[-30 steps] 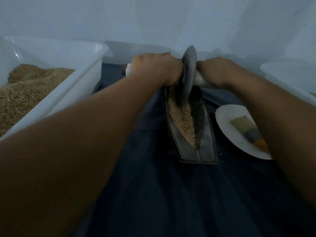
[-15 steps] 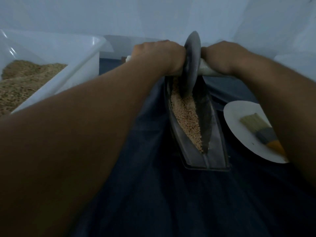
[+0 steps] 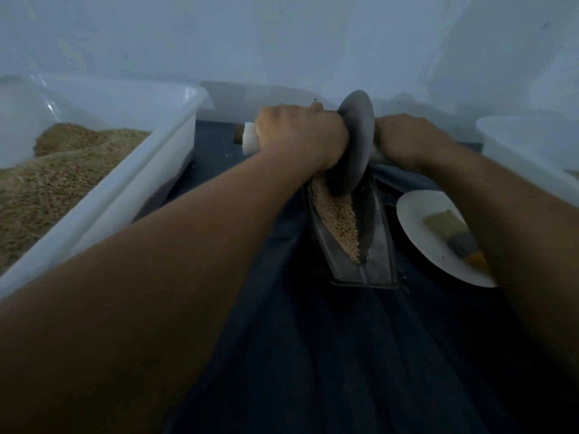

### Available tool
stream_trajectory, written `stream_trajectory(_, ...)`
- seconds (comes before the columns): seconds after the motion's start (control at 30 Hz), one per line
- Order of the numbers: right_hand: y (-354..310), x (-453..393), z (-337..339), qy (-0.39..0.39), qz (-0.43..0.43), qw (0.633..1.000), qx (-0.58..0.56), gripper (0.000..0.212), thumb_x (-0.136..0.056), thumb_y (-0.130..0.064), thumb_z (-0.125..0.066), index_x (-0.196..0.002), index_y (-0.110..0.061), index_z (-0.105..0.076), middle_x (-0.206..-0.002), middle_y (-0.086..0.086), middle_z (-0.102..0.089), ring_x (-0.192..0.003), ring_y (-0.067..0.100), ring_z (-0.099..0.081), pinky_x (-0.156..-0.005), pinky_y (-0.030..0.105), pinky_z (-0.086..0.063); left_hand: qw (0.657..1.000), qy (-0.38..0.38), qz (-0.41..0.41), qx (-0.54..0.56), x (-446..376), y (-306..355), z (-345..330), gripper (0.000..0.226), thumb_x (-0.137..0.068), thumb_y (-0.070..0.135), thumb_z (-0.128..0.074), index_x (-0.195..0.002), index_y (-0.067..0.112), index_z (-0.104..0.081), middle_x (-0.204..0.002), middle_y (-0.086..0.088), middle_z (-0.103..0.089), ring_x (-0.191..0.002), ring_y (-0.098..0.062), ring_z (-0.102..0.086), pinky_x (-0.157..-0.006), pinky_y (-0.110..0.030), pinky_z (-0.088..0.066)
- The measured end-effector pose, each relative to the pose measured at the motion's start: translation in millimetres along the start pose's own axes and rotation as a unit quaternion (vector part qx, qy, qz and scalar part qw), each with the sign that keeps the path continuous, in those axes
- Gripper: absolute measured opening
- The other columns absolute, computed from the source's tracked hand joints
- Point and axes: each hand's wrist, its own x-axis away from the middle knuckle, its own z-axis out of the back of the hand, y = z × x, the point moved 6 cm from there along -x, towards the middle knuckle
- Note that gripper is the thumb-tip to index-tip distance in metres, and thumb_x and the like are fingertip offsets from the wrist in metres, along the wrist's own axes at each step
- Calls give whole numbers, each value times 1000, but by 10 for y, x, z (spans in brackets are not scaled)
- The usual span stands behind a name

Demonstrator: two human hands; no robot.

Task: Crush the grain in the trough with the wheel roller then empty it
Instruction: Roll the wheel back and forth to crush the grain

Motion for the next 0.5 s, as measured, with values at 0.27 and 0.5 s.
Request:
stream_trajectory(0.27,-92,358,92,13,-79,997,-20,37,-97,-47,-14,-79,-32,-42,-100,5,-53,-82,27,-46,-69,41,-38,998,39,-6,40,205,-19,57,35,-102,33,-28,-120,20,-55,-120,-5,-58,-109,-34,-56,-75,-43,-32)
stream_trajectory(0.5,-294,571,270,90,-160,983,13,59,-83,-59,-7,-76,-25,-55,-82,6,-52,-63,23,-42,-62,32,-32,990,-10,-5,139,154,-273,-178,46,-100,47,-16,-125,25,-48,-128,-11,-58,-111,-35,-55,-79,-43,-31)
